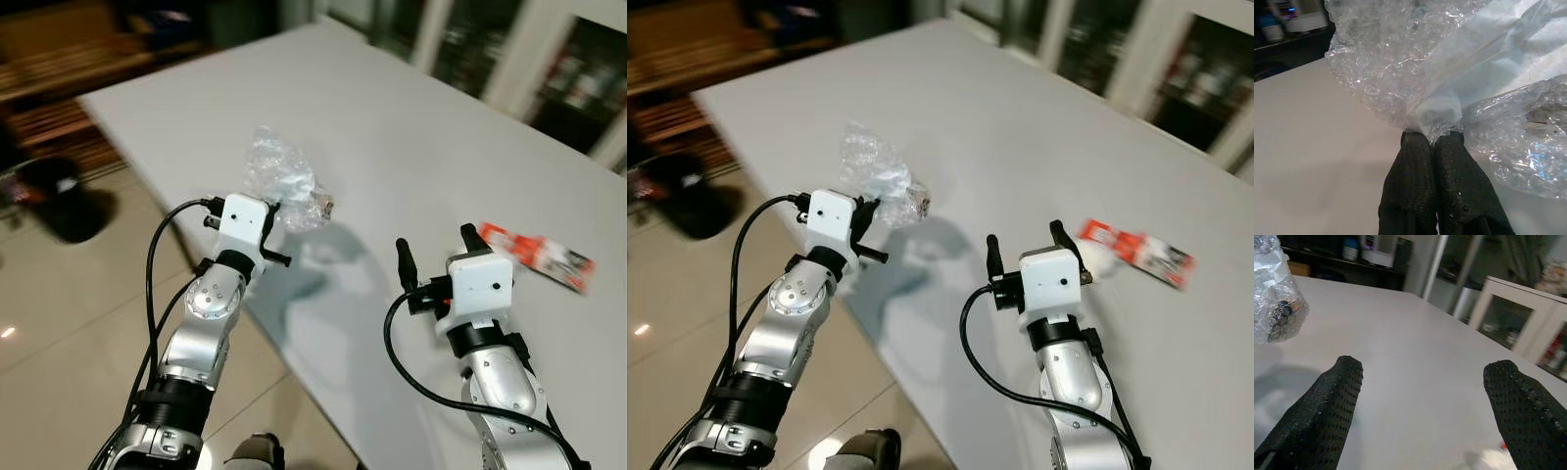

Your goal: Picking trash to rubbish bin

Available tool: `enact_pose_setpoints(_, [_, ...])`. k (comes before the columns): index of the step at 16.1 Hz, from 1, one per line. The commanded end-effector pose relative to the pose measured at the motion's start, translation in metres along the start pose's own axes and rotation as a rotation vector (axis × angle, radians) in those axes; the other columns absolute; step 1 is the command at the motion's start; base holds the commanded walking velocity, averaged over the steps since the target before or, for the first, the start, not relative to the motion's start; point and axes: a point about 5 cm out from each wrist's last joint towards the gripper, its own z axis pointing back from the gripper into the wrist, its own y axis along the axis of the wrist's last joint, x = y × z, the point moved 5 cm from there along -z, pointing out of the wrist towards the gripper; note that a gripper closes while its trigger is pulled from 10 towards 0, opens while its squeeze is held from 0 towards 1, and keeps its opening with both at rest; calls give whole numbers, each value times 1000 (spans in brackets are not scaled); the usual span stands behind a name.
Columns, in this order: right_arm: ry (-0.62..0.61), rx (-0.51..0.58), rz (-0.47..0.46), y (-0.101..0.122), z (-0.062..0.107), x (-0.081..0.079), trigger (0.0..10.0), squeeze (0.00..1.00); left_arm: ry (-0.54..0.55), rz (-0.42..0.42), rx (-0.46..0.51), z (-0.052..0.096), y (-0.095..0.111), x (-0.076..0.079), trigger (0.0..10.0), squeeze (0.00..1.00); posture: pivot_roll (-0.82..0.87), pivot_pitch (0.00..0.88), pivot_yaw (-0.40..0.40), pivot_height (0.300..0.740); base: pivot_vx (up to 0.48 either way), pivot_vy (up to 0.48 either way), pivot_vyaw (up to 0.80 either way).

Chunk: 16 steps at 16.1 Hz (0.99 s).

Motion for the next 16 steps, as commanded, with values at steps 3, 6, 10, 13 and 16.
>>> enact_pose_setpoints(3, [-4, 6, 3, 1, -1, 2, 10000, 0, -14, 21, -9, -2, 3, 7, 0, 0, 88, 105, 2, 740, 0, 0, 800])
enact_pose_setpoints(6, [-3, 5, 4, 0, 0, 2, 10000, 0, -31, 34, -25, -4, 2, 11, 0, 0, 82, 94, 5, 740, 0, 0, 800])
enact_pose_setpoints(10, [-2, 5, 7, 0, -1, 2, 10000, 0, -29, 73, -24, -13, 7, 15, 0, 0, 76, 87, 4, 740, 0, 0, 800])
enact_pose_setpoints(13, [3, 8, 9, 0, -2, 1, 10000, 0, -30, 96, -13, -18, 13, 20, 0, 0, 76, 83, 4, 740, 0, 0, 800])
enact_pose_setpoints(16, [5, 10, 9, 1, -2, 0, 10000, 0, -37, 111, -16, -20, 13, 25, 0, 0, 75, 83, 4, 740, 0, 0, 800])
